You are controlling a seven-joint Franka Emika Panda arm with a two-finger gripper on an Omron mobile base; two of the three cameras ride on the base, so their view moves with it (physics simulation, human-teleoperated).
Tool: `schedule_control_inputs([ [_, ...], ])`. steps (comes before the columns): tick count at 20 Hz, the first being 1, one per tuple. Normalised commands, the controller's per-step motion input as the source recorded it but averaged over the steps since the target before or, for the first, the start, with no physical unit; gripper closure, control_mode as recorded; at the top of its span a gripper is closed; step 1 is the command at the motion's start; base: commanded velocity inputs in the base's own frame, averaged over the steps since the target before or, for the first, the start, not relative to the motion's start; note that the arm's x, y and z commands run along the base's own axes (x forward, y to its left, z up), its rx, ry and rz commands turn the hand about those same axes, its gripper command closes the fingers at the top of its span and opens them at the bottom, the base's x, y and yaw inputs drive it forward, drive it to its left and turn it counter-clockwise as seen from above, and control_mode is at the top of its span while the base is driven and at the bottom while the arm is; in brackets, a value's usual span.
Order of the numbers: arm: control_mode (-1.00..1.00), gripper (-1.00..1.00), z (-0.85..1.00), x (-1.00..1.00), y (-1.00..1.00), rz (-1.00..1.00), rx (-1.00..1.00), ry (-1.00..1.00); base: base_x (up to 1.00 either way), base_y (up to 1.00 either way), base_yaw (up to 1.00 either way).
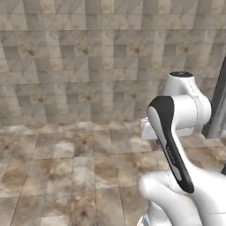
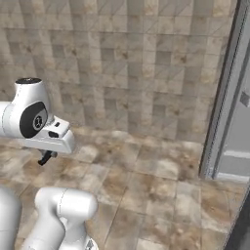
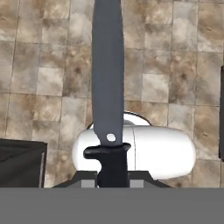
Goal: Retrieve the butter from the fridge and place it on a plate on the dining table. Then retrieve the butter knife by the fridge and place it near the plate.
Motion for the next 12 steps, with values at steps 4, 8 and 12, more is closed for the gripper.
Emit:
schedule_control_inputs([
  [4, 1.00, 1.00, 0.00, 0.00, 0.00, 0.00, 0.00, 0.00, 1.00, 0.00, 0.53],
  [8, 1.00, 1.00, 0.00, 0.00, 0.00, 0.00, 0.00, 0.00, 1.00, 0.04, 0.58],
  [12, 1.00, 1.00, 0.00, 0.00, 0.00, 0.00, 0.00, 0.00, 1.00, 0.05, 0.58],
])
